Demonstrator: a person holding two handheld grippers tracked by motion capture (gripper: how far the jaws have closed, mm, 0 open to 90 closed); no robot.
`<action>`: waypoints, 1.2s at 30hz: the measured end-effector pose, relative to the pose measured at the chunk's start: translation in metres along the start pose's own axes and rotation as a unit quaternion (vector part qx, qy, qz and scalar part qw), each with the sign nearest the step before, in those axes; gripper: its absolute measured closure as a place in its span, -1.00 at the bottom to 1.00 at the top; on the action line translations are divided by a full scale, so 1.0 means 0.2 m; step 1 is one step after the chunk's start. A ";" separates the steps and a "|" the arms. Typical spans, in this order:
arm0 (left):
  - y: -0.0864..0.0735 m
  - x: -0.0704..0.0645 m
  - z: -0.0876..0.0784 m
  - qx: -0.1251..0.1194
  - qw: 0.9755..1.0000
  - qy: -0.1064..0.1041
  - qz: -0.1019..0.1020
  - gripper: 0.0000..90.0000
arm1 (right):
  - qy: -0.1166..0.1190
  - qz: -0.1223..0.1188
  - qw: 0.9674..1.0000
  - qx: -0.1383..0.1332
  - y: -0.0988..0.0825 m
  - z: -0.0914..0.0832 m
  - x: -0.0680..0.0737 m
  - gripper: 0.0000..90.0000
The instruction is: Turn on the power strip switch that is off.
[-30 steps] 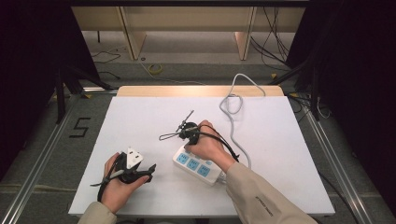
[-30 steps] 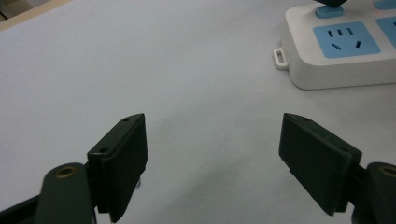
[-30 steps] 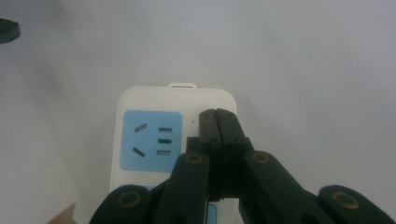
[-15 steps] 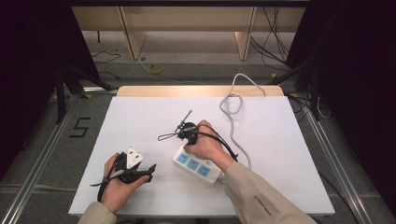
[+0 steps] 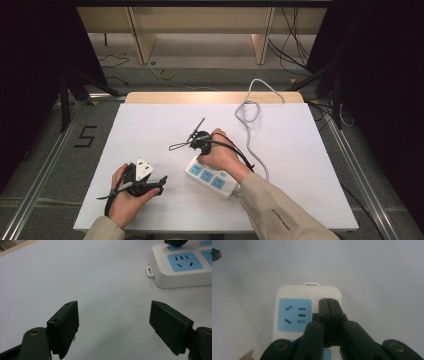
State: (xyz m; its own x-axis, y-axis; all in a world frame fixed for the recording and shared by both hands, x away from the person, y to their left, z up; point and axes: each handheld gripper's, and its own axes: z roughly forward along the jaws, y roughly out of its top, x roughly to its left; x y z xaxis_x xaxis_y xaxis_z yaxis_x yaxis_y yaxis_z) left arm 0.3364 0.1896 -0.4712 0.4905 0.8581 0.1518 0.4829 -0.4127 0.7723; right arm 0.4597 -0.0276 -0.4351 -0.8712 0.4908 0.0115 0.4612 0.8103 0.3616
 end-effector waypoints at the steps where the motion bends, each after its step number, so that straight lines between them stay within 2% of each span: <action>1: 0.00 0.00 0.00 0.000 1.000 0.000 0.000 -0.47 | 0.000 0.001 1.000 0.001 0.00 0.00 0.00 1.00; 9: 0.00 0.00 0.00 0.001 1.000 -0.001 0.001 -0.47 | -0.001 0.004 1.000 0.010 0.01 0.00 0.00 1.00; 12: 0.00 0.00 0.00 0.001 1.000 -0.001 0.001 -0.47 | -0.006 -0.004 1.000 0.006 0.01 0.01 0.01 1.00; 19: 0.00 0.00 0.00 0.001 1.000 -0.002 0.001 -0.47 | -0.007 0.001 1.000 0.010 0.02 0.01 0.01 1.00; 36: 0.00 0.00 0.00 0.001 1.000 -0.002 0.001 -0.48 | -0.018 -0.007 1.000 0.015 0.02 0.01 0.03 1.00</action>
State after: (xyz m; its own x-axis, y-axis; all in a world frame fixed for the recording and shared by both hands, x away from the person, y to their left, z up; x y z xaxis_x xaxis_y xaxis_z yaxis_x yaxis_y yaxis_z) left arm 0.3367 0.1890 -0.4720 0.4944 0.8560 0.1508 0.4835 -0.4150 0.7707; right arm 0.4577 -0.0207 -0.4357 -0.8716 0.4894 -0.0275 0.4535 0.8265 0.3335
